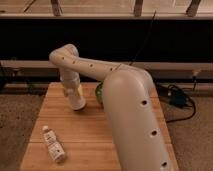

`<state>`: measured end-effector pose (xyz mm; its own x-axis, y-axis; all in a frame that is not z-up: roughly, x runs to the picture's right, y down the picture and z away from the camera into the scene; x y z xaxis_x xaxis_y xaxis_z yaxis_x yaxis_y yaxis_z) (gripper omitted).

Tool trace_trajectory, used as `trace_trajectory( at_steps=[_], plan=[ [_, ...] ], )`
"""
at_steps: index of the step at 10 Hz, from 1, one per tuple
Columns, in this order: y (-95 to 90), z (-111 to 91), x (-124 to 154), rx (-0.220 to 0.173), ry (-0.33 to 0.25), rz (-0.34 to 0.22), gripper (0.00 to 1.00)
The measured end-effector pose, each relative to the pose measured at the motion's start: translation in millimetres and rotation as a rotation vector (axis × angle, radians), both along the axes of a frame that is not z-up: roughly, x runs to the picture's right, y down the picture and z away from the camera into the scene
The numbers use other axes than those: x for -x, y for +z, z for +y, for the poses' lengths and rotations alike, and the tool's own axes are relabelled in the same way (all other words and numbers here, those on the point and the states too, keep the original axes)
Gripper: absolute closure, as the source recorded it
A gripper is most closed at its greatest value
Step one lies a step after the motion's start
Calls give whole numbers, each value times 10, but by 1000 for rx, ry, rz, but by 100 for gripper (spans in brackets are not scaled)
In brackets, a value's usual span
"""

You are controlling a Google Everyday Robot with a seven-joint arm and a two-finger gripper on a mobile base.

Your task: Place the ceramic cup over the eraser

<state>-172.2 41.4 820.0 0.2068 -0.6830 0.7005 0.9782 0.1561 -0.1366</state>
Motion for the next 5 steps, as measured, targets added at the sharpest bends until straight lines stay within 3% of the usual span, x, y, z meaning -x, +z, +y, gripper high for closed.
trace_trajectory(
  at_steps=[5],
  plan=[
    [0,9,-50,1,11,3,26]
  ],
)
